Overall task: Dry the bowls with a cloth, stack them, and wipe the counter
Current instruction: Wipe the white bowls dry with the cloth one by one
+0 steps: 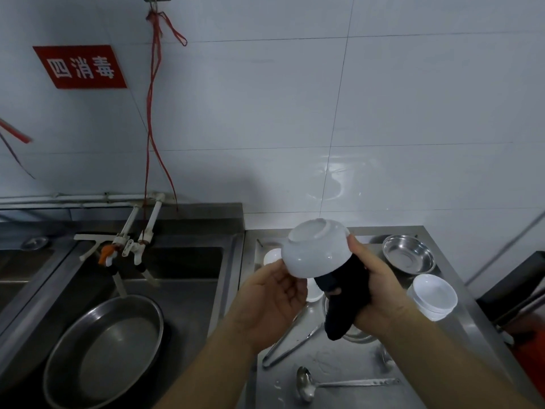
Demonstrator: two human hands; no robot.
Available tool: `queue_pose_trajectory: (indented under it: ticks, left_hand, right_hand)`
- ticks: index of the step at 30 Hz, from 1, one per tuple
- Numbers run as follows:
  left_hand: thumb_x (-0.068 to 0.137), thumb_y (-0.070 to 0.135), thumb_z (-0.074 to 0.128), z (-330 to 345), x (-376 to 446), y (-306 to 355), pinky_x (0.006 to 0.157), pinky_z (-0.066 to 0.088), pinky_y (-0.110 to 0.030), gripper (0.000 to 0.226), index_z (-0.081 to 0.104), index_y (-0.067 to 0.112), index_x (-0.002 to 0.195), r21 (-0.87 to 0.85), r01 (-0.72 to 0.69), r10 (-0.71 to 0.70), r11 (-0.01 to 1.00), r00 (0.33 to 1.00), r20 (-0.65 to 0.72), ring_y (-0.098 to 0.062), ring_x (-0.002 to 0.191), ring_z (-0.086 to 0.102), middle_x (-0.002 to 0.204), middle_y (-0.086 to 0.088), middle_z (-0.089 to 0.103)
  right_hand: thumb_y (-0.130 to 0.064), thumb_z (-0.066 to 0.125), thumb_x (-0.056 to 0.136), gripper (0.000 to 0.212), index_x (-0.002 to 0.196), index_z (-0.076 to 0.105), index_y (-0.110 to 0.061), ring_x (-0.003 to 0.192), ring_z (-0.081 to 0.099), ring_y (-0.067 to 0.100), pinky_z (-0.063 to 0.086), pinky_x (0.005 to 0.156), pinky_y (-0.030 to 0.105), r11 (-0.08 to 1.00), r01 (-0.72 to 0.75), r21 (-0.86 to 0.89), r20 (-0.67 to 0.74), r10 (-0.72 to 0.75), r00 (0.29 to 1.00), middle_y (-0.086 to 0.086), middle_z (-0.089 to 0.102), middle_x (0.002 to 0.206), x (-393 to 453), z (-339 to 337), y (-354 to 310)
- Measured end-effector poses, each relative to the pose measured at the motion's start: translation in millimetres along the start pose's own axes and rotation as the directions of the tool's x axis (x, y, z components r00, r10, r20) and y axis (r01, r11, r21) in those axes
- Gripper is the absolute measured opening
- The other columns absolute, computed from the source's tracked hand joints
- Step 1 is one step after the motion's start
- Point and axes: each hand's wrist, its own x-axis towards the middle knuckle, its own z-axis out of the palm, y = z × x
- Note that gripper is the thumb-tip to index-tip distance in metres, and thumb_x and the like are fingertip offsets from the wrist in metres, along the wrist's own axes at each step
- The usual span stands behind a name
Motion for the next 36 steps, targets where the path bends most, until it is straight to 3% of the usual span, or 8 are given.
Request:
queue_pose_trajectory:
  ticks: [6, 10, 14, 18, 23, 26, 29, 36]
  left_hand:
    - [0.094, 0.021, 0.063, 5.4, 5.9, 8.2, 0.098, 0.061, -0.036, 0.038, 0.076, -0.001, 0.123, -0.091, -0.19, 0.189, 0.978, 0.982, -0.025, -0.028, 0.118, 0.073, 0.132, -0.019, 0.072]
    - [0.092, 0.025, 0.064, 11.8, 4.7, 22.9, 0.087, 0.066, -0.04, 0.039, 0.077, 0.003, 0.122, -0.03, -0.234, 0.232, 0.972, 0.971, -0.062, -0.03, 0.115, 0.074, 0.13, -0.018, 0.073]
    - [0.086, 0.021, 0.07, 6.3, 1.1, 25.4, 0.075, 0.065, -0.042, 0.046, 0.068, 0.007, 0.129, 0.108, -0.227, 0.239, 0.968, 0.965, -0.113, -0.033, 0.103, 0.078, 0.12, -0.019, 0.077]
    - [0.098, 0.013, 0.068, 3.2, 0.6, 16.3, 0.079, 0.065, -0.042, 0.029, 0.072, 0.01, 0.127, 0.344, -0.182, 0.238, 0.921, 0.963, -0.126, -0.035, 0.106, 0.077, 0.12, -0.018, 0.077]
    - [0.103, 0.012, 0.064, 15.6, -1.7, 6.5, 0.089, 0.064, -0.045, 0.019, 0.079, 0.014, 0.115, 0.539, -0.18, 0.2, 0.823, 0.98, 0.022, -0.034, 0.111, 0.074, 0.118, -0.017, 0.077]
    - [0.103, 0.013, 0.064, 19.2, -4.3, 5.1, 0.094, 0.062, -0.046, 0.021, 0.076, 0.014, 0.12, 0.568, -0.186, 0.144, 0.802, 0.982, 0.118, -0.034, 0.116, 0.073, 0.123, -0.016, 0.075]
    - [0.099, 0.019, 0.067, 15.8, -11.0, 3.1, 0.097, 0.061, -0.045, 0.027, 0.074, 0.021, 0.125, 0.567, -0.169, 0.084, 0.806, 0.981, 0.173, -0.033, 0.12, 0.071, 0.128, -0.012, 0.074]
    - [0.098, 0.016, 0.065, 10.8, -16.7, 3.6, 0.099, 0.059, -0.05, 0.025, 0.069, 0.005, 0.12, 0.602, -0.24, 0.103, 0.761, 0.962, 0.254, -0.038, 0.115, 0.069, 0.123, -0.022, 0.071]
  right_hand:
    - [-0.071, 0.066, 0.092, 0.063, 0.11, 0.073, -0.012, 0.067, 0.053, 0.022, 0.042, 0.06, 0.035, 0.966, -0.149, -0.21, -0.028, 0.147, 0.989, 0.008, 0.062, 0.085, 3.5, -17.9, 16.3]
    - [-0.058, 0.089, 0.074, 0.064, 0.112, 0.073, -0.008, 0.068, 0.062, 0.028, 0.047, 0.061, 0.037, 0.898, -0.272, -0.347, -0.198, 0.213, 0.957, 0.015, 0.069, 0.088, -5.6, -32.3, 21.8]
    - [-0.031, 0.085, 0.081, 0.044, 0.119, 0.072, -0.015, 0.092, 0.079, 0.037, 0.063, 0.071, 0.047, 0.972, -0.088, -0.218, -0.387, -0.003, 0.922, 0.017, 0.079, 0.108, -5.2, -30.8, 17.7]
    - [-0.022, 0.069, 0.101, 0.005, 0.105, 0.069, -0.018, 0.084, 0.08, 0.03, 0.063, 0.064, 0.042, 0.956, 0.178, -0.234, -0.374, -0.258, 0.891, 0.01, 0.08, 0.098, -0.1, -6.6, -3.3]
    - [-0.022, 0.064, 0.094, 0.029, 0.116, 0.061, -0.041, 0.094, 0.07, -0.002, 0.058, 0.074, 0.02, 0.594, 0.46, -0.66, 0.002, -0.61, 0.792, -0.022, 0.07, 0.104, -4.7, 22.6, 0.2]
    - [-0.018, 0.063, 0.096, 0.047, 0.141, 0.057, -0.032, 0.123, 0.063, 0.011, 0.05, 0.097, 0.017, 0.22, 0.557, -0.8, 0.329, -0.616, 0.716, -0.018, 0.063, 0.131, -4.7, 22.6, 9.4]
    - [-0.034, 0.068, 0.092, 0.04, 0.132, 0.063, -0.031, 0.116, 0.065, 0.015, 0.05, 0.095, 0.02, 0.078, 0.565, -0.822, 0.417, -0.594, 0.688, -0.016, 0.065, 0.125, 0.7, 20.3, 9.4]
    - [-0.046, 0.069, 0.086, 0.024, 0.109, 0.072, -0.043, 0.103, 0.072, 0.015, 0.059, 0.087, 0.029, 0.586, 0.395, -0.708, -0.026, -0.58, 0.814, -0.01, 0.076, 0.107, 17.2, 32.4, -7.1]
